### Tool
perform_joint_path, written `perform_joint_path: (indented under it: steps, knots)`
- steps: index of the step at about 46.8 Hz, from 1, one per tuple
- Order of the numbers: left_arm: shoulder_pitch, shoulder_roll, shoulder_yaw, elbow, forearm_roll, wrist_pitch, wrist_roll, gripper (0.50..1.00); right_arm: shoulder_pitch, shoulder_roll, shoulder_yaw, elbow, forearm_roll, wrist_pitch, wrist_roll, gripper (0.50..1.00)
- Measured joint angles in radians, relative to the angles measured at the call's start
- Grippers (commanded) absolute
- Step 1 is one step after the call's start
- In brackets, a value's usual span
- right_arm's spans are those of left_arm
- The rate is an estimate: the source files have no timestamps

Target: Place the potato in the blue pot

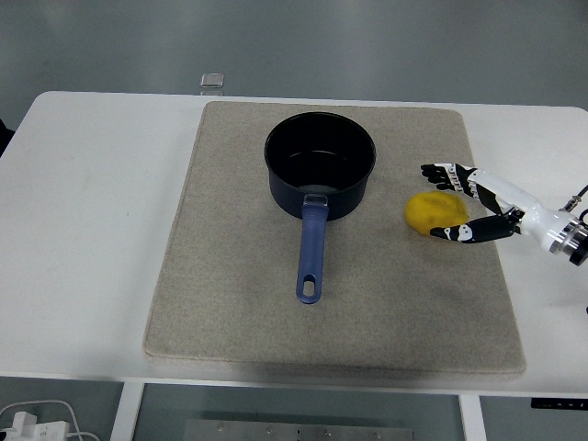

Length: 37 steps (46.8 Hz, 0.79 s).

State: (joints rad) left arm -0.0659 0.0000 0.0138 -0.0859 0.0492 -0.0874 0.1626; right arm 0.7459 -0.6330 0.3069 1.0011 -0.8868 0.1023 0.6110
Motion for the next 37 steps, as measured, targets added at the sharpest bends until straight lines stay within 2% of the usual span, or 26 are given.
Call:
perform_joint_path:
  steps: [11, 18, 22, 24, 32, 33, 35, 37]
  knots:
    - [0.000, 0.000, 0.000, 0.000, 0.000, 0.000, 0.000, 0.996, -0.006, 0.010, -0.029, -0.030, -0.021, -0.056, 0.000, 0.917]
    - [0.000, 0.000, 0.000, 0.000, 0.000, 0.000, 0.000, 0.996, -0.006, 0.015, -0.040, -0.042, -0.021, -0.091, 0.000, 0.895]
    - [0.000, 0.000, 0.000, 0.001, 0.000, 0.000, 0.000, 0.996, -0.004, 0.015, -0.040, -0.045, -0.021, -0.100, 0.000, 0.848]
    - [0.000, 0.000, 0.000, 0.001, 0.000, 0.000, 0.000, 0.996, -0.004, 0.015, -0.040, -0.045, -0.021, -0.104, 0.000, 0.801]
    - [0.000, 0.000, 0.000, 0.002, 0.000, 0.000, 0.000, 0.996, -0.007, 0.015, -0.040, -0.057, -0.021, -0.124, 0.000, 0.748]
    - [0.000, 0.000, 0.000, 0.002, 0.000, 0.000, 0.000, 0.996, -0.009, 0.015, -0.041, -0.059, -0.021, -0.128, 0.000, 0.734]
    - [0.000, 0.000, 0.000, 0.002, 0.000, 0.000, 0.000, 0.996, -0.011, 0.015, -0.041, -0.061, -0.021, -0.135, 0.000, 0.668]
    - [0.000, 0.000, 0.000, 0.002, 0.000, 0.000, 0.000, 0.996, -0.011, 0.015, -0.041, -0.061, -0.021, -0.137, 0.000, 0.635]
